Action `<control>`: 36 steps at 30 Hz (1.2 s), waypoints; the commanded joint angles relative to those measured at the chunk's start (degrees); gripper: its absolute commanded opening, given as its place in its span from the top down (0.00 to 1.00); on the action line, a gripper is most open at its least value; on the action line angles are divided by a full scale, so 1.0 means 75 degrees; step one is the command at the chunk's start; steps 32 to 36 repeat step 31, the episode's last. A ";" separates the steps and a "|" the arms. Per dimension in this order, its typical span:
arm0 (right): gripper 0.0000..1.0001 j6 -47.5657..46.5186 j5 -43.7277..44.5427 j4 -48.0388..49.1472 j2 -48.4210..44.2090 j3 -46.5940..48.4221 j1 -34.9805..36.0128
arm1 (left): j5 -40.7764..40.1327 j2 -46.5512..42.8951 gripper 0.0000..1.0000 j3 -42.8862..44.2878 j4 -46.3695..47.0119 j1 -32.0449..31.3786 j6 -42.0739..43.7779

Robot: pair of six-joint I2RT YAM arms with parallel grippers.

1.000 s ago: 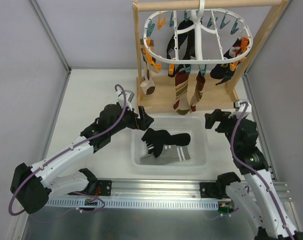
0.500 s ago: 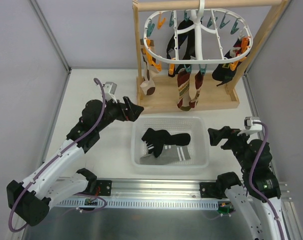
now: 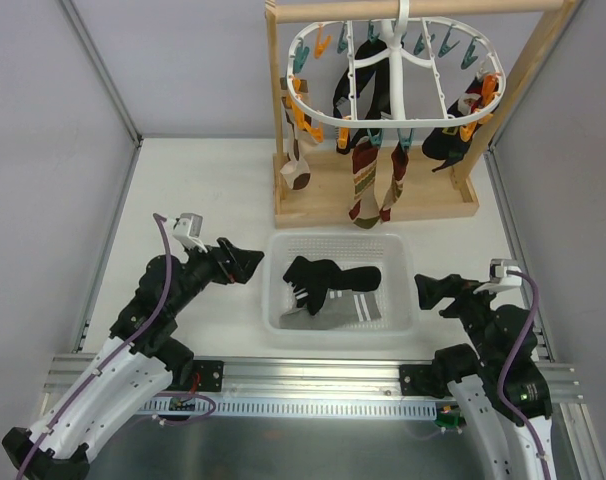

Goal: Clip the socks to the hanger
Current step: Reset both arms

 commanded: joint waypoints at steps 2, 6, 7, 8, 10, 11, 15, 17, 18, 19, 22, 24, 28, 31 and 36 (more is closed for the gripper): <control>0.03 0.0282 0.0298 -0.0211 -0.0511 0.0059 0.0013 | -0.0272 -0.0176 0.01 -0.0049 0.0084 0.0021 -0.0323; 0.03 0.0282 0.0251 -0.0222 -0.0675 0.0094 0.0013 | -0.0272 0.0011 0.01 0.0021 0.0072 0.0021 -0.0287; 0.03 0.0282 0.0263 -0.0246 -0.0687 0.0094 0.0013 | -0.0272 0.0105 0.01 0.0033 0.0072 0.0021 -0.0287; 0.03 0.0282 0.0333 -0.0269 -0.0698 0.0106 0.0013 | -0.0272 0.0152 0.01 0.0056 0.0072 0.0021 -0.0276; 0.03 0.0282 0.0345 -0.0293 -0.0687 0.0106 0.0013 | -0.0272 0.0280 0.01 0.0091 0.0084 0.0021 -0.0252; 0.03 0.0270 0.0334 -0.0281 -0.0675 0.0083 0.0024 | -0.0261 0.0305 0.01 0.0103 0.0072 0.0021 -0.0252; 0.03 0.0235 0.0333 -0.0211 -0.0535 0.0071 0.0013 | -0.0272 0.0317 0.01 0.0103 0.0072 0.0021 -0.0229; 0.03 0.0224 0.0299 -0.0187 -0.0488 0.0059 0.0013 | -0.0272 0.0270 0.01 0.0080 0.0072 0.0021 -0.0229; 0.03 0.0223 0.0275 -0.0164 -0.0464 0.0048 0.0013 | -0.0272 0.0258 0.01 0.0068 0.0084 0.0021 -0.0229; 0.03 0.0223 0.0263 -0.0152 -0.0441 0.0048 0.0013 | -0.0272 0.0235 0.01 0.0068 0.0084 0.0021 -0.0229; 0.03 0.0212 0.0240 -0.0152 -0.0406 0.0036 0.0024 | -0.0495 0.0223 0.01 0.0044 0.0084 0.0021 -0.0252; 0.03 0.0200 0.0228 -0.0164 -0.0417 0.0036 0.0013 | -0.0530 0.0235 0.01 0.0044 0.0072 0.0021 -0.0264; 0.03 0.0212 0.0228 -0.0176 -0.0464 0.0048 0.0013 | -0.0542 0.0246 0.01 0.0056 0.0072 0.0021 -0.0252; 0.03 0.0200 0.0263 -0.0152 -0.0558 0.0024 0.0013 | -0.0542 0.0235 0.01 0.0044 0.0084 0.0021 -0.0252; 0.03 0.0200 0.0263 -0.0152 -0.0558 0.0024 0.0013 | -0.0542 0.0235 0.01 0.0044 0.0084 0.0021 -0.0252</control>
